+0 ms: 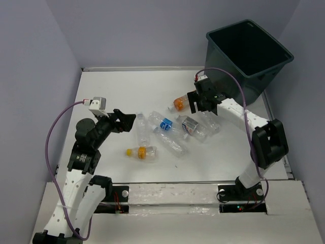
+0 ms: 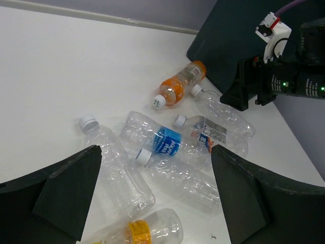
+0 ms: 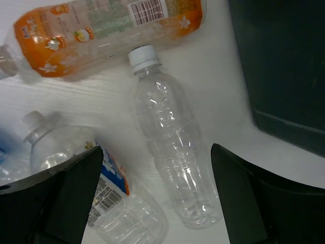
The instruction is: Put the plastic bottles in the bin
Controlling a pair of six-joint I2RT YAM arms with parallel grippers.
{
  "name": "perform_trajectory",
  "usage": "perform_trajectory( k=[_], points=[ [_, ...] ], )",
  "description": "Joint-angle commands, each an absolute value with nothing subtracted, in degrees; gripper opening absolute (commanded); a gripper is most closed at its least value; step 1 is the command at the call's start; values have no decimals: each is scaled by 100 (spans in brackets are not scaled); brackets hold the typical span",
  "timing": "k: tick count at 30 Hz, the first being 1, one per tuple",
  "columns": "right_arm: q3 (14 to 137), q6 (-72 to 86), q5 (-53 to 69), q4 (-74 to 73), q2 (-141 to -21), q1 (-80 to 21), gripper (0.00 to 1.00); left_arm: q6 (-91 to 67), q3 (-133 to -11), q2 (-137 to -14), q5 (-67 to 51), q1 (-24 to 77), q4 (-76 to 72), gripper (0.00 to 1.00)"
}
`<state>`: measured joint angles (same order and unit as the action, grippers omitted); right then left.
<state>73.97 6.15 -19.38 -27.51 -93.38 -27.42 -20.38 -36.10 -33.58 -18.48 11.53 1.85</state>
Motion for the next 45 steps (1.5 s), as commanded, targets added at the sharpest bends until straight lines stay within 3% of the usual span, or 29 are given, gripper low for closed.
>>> perform_trajectory(
  k=[1, 15, 22, 25, 32, 38, 45],
  points=[
    [7865, 238, -2304, -3164, -9834, -2558, 92, -1960, -3946, -3752, -1679, 1160, 360, 99],
    [8270, -211, -1785, -3331, -10854, -2391, 92, -1977, -3999, -4192, -1477, 1160, 606, 99],
    [8437, -360, -1889, -3243, -11338, -2391, 84, -1978, -4008, -4456, -1442, 1160, 659, 98],
    [8420, -369, -1969, -3156, -11347, -2391, 74, -1977, -4017, -4552, -1354, 1160, 686, 97],
    [8113, -290, -2566, -3050, -10390, -2452, 54, -1986, -4025, -4877, -1336, 1169, 721, 96],
    [8059, -202, -2611, -3076, -8977, -2873, 51, -1995, -4060, -5352, -1371, 1248, 729, 95],
    [9130, -123, -1441, -2505, -7875, -3006, 48, -2144, -4201, -6081, -1345, 1555, 694, 96]
  ],
)
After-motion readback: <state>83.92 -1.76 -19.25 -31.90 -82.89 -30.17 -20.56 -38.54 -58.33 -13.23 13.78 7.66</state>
